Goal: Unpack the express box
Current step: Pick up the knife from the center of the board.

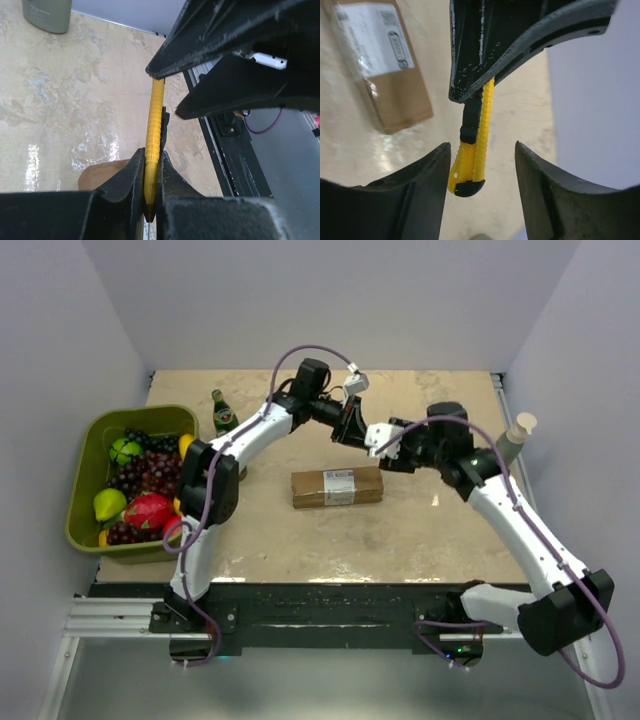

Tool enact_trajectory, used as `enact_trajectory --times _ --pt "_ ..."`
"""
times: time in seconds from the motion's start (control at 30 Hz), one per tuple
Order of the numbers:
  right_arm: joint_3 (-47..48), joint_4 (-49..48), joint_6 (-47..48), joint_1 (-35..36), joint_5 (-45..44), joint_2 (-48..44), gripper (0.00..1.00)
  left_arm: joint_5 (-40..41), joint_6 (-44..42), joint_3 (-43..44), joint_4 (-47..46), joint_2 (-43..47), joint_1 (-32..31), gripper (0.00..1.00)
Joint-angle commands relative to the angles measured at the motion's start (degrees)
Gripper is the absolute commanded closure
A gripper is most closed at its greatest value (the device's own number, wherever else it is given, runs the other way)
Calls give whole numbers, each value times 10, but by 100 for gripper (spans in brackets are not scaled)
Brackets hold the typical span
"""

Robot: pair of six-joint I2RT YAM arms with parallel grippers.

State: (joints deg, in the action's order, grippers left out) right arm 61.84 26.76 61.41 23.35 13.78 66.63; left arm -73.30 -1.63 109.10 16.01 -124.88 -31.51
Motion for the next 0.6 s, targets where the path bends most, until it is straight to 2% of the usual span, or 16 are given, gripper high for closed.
enact_trajectory --times 0.0,0.1,0.2,0.3,0.4,0.57 --pt "176 191 -150 -111 201 57 38 -63 -28 -10 6 36 27 100" --pt "251 306 -180 -167 348 132 36 -86 -44 -17 20 48 43 100" --pt "282 375 -176 -192 441 195 36 -102 -69 -37 40 65 55 100" --pt "286 394 -165 -192 495 232 40 -112 -69 -68 41 83 59 100" --pt "301 456 -101 -190 542 272 41 -117 -71 -88 41 97 60 100" --pt "325 491 -65 -190 572 297 36 -114 -67 -94 40 98 60 100"
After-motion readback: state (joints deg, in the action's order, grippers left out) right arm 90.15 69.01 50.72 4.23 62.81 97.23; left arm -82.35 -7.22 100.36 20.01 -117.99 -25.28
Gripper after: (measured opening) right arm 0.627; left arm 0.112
